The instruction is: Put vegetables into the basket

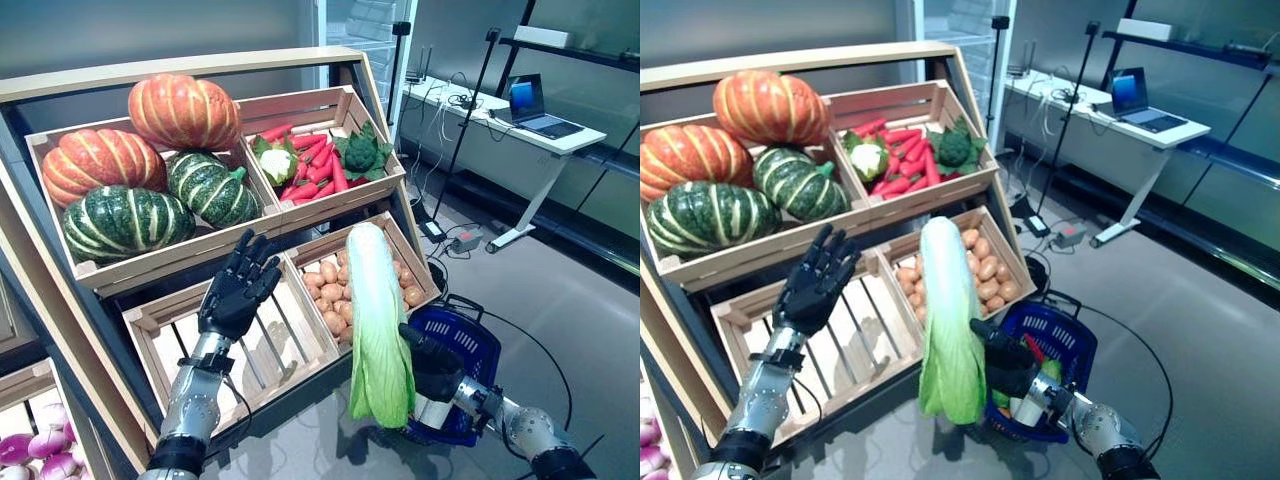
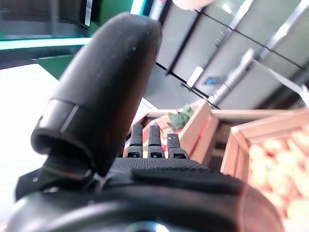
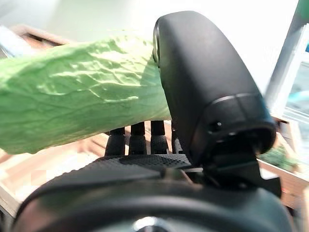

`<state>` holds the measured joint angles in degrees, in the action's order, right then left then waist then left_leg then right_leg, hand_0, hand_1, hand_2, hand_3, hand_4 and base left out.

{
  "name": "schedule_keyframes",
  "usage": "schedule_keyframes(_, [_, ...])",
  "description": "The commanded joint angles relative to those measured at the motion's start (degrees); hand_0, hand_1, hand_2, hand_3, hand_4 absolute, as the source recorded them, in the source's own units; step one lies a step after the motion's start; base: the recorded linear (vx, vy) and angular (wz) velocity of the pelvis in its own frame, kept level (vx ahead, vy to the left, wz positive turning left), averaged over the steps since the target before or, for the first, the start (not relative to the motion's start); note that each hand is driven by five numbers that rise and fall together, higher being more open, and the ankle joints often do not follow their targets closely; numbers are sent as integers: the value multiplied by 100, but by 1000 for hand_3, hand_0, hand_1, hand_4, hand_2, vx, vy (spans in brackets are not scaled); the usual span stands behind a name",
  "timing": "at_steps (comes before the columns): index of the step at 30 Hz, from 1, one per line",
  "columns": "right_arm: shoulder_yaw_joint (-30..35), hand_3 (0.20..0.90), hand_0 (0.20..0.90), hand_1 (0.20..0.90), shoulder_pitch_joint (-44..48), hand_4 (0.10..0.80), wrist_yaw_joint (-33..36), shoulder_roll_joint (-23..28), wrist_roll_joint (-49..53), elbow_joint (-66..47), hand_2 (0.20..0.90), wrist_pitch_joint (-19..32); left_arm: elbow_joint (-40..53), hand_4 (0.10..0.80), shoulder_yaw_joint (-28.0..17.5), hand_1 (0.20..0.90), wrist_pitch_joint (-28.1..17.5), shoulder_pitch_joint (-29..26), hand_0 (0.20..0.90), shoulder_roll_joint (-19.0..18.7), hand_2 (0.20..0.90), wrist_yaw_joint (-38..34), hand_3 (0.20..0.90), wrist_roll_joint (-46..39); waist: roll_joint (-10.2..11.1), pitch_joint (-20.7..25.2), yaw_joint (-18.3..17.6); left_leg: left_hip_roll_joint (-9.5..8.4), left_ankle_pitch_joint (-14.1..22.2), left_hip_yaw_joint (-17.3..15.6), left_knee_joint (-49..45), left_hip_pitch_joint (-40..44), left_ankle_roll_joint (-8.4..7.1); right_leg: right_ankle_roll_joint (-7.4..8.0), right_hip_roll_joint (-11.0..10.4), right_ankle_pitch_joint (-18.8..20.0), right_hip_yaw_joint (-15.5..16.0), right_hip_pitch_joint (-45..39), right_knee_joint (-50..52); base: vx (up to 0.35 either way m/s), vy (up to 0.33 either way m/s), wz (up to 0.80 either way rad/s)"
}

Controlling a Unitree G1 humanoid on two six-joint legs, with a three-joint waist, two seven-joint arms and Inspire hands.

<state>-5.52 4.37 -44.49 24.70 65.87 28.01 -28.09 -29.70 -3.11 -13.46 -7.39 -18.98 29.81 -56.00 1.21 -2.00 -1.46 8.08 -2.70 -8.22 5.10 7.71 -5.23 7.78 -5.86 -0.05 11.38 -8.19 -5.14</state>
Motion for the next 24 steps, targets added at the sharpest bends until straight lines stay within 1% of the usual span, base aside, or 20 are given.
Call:
schedule_keyframes(1, [663,300,300,300,372,400,1038,138,19,-183,300,1243,-29,800,-235,900,-733,-453,900,-477,900,-293,900,451,102,67,-63,14,286,-136,-10,77,107,-220,-123,64,-20,-31,14,0,0,0])
schedule_keyframes(3, [872,300,300,300,336,400,1766,196,-530,-73,300,1786,-9,800,-224,900,-854,-346,900,-447,900,-497,900,717,109,48,-74,19,278,-159,-10,85,115,-226,-112,77,-47,-34,14,0,0,0])
schedule_keyframes(5, [966,300,300,300,334,400,2236,248,-1054,-33,300,2121,103,800,-179,900,-873,-273,900,-373,900,-723,900,847,110,15,-68,20,266,-157,-10,88,126,-239,-99,90,-66,-35,14,10,-5,-2])
schedule_keyframes(6, [993,300,300,300,335,400,2535,236,-1509,-38,300,2310,178,800,-126,900,-904,-217,900,-298,900,-850,900,938,113,-4,-56,19,265,-149,-10,90,131,-254,-90,90,-78,-42,14,19,-8,-4])
schedule_keyframes(7, [994,300,300,300,338,400,2592,249,-1594,-27,300,2363,198,800,-116,900,-902,-197,900,-278,900,-871,900,938,115,-12,-48,19,265,-148,-10,94,134,-256,-89,92,-78,-46,14,37,-14,-7])
schedule_keyframes(8, [988,300,300,300,364,400,3068,268,-2095,-18,300,2629,327,800,-48,900,-868,-80,900,-148,900,-1015,900,1038,116,-58,-6,13,265,-127,-10,109,152,-276,-79,102,-77,-63,14,39,-14,-6])
schedule_keyframes(10, [1019,300,300,300,382,400,3376,282,-2352,-16,300,2742,394,800,-10,900,-847,7,900,-81,900,-1095,900,1167,120,-79,22,10,271,-121,-10,118,161,-288,-73,102,-80,-73,14,44,-11,-5])
schedule_keyframes(12, [1083,300,300,300,438,400,3875,290,-2631,9,300,2842,476,800,69,900,-845,171,900,-31,900,-1156,900,1331,120,-135,86,5,276,-122,-10,135,176,-307,-72,102,-65,-97,14,50,-4,-3])
schedule_keyframes(15, [1126,300,300,300,505,400,4372,301,-2923,171,300,2973,586,800,174,900,-800,294,900,-67,900,-1152,900,1543,105,-248,169,6,265,-126,-10,179,184,-332,-74,93,-34,-154,30,52,0,-1])
schedule_keyframes(16, [1144,300,300,300,524,400,4526,315,-3039,294,300,3061,641,800,226,900,-800,327,900,-130,900,-1148,900,1617,85,-305,205,9,254,-131,-10,200,191,-348,-76,47,-26,-146,120,40,3,0])
schedule_keyframes(18, [1159,300,300,300,537,400,4673,336,-3157,421,300,3140,706,800,269,900,-784,355,900,-185,900,-1133,900,1719,70,-377,244,13,277,-122,-76,193,199,-364,-86,-16,-14,-136,234,36,-3,2])
schedule_keyframes(20, [1105,300,300,300,630,400,5040,395,-3436,681,300,3357,940,800,390,900,-824,345,900,-336,900,-1306,900,1897,39,-616,323,30,451,-27,-690,-150,193,-425,-141,-267,17,84,796,-71,-17,8])
schedule_keyframes(22, [962,300,300,300,1019,400,5337,572,-3559,965,300,3485,962,800,585,900,-1011,6,900,-495,900,-1496,900,1888,-2,-977,364,41,649,101,-1501,-786,175,-496,-213,-521,83,623,1565,-340,-36,20])
schedule_keyframes(24, [781,300,300,300,1458,400,5576,683,-3568,1242,300,3640,921,800,732,900,-1148,-372,900,-602,900,-1640,900,1844,-26,-1336,361,64,862,202,-2264,-1387,156,-553,-302,-683,105,1120,2210,-404,-28,24])
